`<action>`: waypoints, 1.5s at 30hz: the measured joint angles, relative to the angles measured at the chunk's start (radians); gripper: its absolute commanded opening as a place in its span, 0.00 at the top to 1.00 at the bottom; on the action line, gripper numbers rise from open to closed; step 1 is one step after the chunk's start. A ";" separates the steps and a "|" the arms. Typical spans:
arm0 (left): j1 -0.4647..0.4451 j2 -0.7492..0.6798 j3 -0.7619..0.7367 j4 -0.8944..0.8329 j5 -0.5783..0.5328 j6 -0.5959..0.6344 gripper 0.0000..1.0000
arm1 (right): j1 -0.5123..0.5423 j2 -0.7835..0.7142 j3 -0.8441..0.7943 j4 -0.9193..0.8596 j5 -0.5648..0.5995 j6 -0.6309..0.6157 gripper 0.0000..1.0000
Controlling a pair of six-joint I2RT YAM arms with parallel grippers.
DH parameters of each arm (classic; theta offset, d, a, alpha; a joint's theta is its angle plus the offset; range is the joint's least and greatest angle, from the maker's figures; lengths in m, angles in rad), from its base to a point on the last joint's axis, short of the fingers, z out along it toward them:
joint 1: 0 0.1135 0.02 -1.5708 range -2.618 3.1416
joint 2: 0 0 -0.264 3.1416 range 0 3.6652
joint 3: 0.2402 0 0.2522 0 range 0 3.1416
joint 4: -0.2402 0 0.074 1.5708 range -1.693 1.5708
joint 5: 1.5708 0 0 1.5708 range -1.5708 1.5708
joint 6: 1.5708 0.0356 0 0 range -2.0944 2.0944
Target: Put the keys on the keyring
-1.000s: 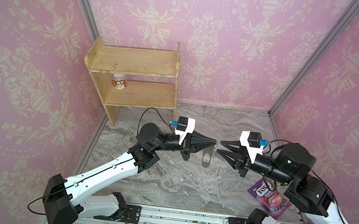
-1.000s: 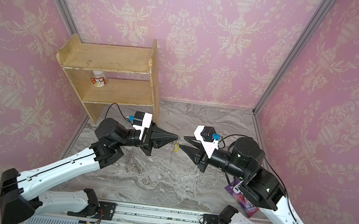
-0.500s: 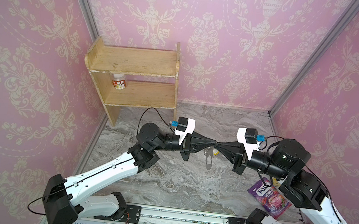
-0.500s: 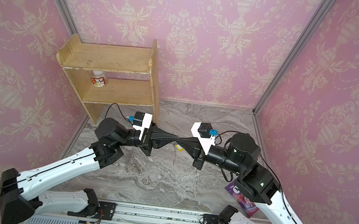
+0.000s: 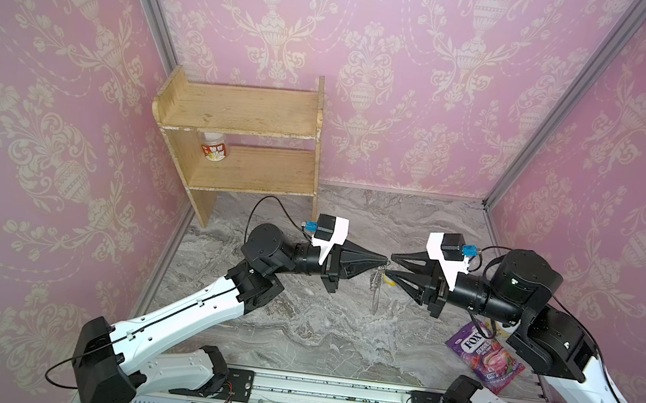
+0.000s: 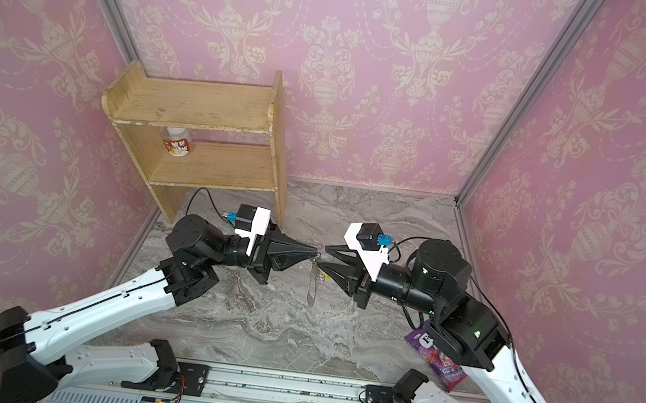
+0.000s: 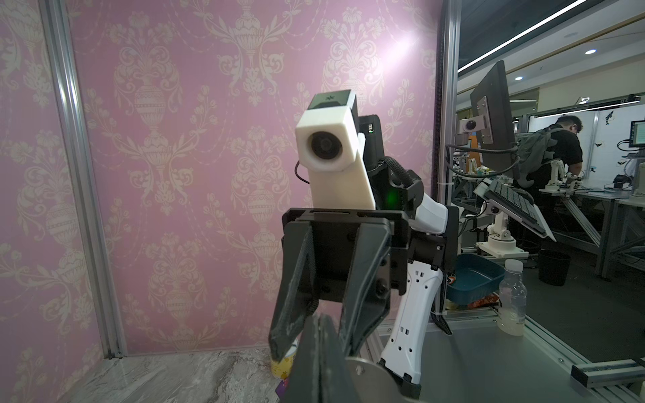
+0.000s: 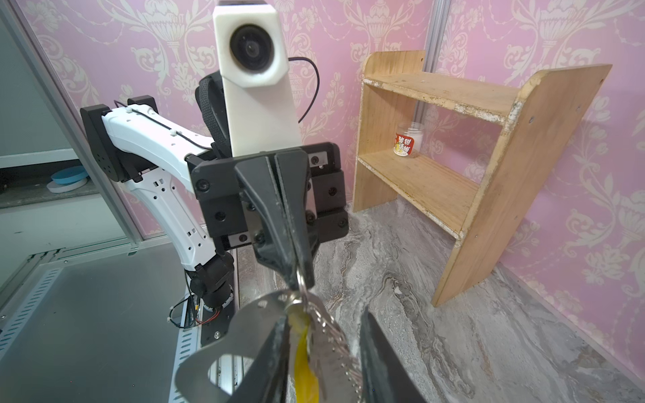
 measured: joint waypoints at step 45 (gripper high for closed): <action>0.000 -0.031 0.000 -0.061 -0.008 0.050 1.00 | -0.002 -0.047 -0.058 -0.037 -0.044 0.043 0.82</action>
